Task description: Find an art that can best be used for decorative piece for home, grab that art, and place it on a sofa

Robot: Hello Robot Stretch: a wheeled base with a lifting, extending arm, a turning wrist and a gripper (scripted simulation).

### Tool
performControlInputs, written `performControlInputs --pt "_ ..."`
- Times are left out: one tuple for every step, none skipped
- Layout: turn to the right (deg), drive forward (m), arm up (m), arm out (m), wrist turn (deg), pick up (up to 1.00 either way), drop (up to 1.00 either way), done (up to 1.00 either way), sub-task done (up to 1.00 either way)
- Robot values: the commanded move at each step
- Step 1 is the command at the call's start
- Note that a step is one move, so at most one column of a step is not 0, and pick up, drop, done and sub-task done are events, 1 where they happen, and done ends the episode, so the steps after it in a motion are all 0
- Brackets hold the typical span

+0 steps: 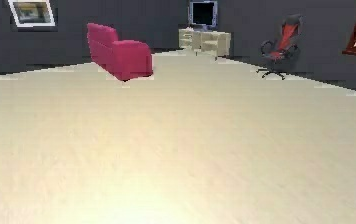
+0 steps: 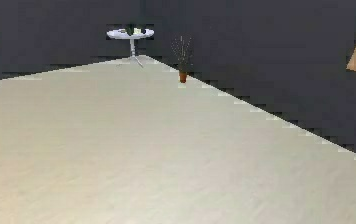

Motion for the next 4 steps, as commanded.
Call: performControlInputs --pt "0.0 1.00 0.00 0.00 0.0 0.00 0.00 0.00 0.00" --pt "0.0 1.00 0.00 0.00 0.0 0.00 0.00 0.00 0.00" --pt "0.0 1.00 0.00 0.00 0.0 0.00 0.00 0.00 0.00" --pt "0.0 1.00 0.00 0.00 0.0 0.00 0.00 0.00 0.00"
